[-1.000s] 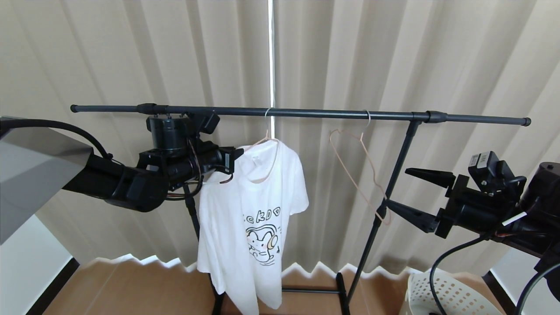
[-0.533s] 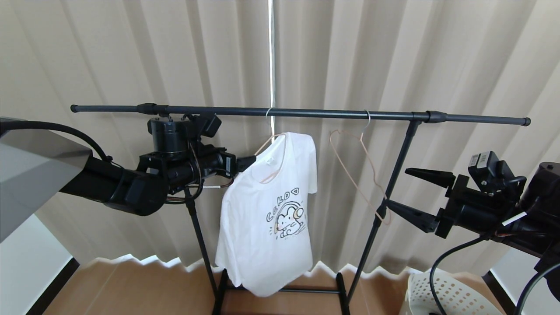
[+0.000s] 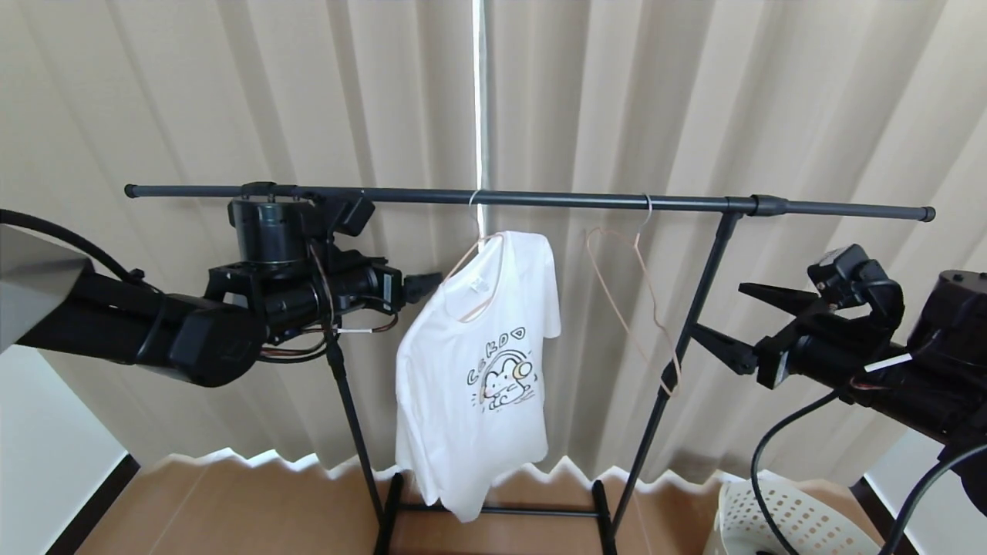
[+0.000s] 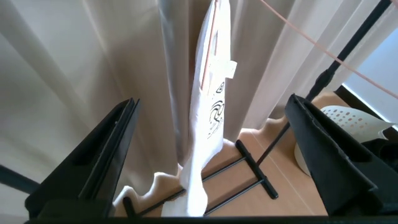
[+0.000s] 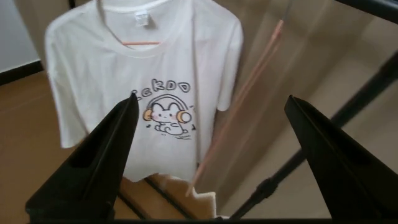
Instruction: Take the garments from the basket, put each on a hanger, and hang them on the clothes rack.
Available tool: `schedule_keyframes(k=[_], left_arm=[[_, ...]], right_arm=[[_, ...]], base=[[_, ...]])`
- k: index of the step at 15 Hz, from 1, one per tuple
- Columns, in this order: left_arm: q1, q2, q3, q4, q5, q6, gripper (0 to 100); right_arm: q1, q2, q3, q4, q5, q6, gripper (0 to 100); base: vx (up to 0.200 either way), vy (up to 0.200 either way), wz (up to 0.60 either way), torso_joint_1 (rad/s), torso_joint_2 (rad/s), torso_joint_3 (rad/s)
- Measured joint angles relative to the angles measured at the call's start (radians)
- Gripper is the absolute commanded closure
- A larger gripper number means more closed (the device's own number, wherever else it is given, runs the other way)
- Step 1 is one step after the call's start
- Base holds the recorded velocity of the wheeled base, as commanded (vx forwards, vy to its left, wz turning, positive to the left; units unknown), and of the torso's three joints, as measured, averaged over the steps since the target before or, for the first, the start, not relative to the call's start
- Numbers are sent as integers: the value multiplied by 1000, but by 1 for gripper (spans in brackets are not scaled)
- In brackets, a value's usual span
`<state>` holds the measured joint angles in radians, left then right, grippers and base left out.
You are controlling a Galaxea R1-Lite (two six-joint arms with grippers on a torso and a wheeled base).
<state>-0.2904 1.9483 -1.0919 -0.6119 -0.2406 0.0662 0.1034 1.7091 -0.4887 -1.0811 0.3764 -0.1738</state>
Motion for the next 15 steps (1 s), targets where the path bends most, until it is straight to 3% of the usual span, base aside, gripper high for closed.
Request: schedule_keyframes(k=[1,4,9,11,15], left_arm=[[1,-40,22,20,0,0,0],[7,-210,113,104,0,2,0],[13,-553,441,173,18,3,0],[17,-704,565,180,23,4,0],[67,-996,744,242,26,23,0]], right_arm=[[19,-21,-25,51,-51,25,0],[42,-160,-63,267,-88,67,0],[50,-560,-51,760,-119,80,0],[51,-737,1,858,-129,82,0],[46,-1078,206,918,-145,87,0]], base=[[0,0,0,0,0,0],[0,0,0,0,0,0],[0,0,0,0,0,0],[0,0,0,0,0,0],[0,0,0,0,0,0]])
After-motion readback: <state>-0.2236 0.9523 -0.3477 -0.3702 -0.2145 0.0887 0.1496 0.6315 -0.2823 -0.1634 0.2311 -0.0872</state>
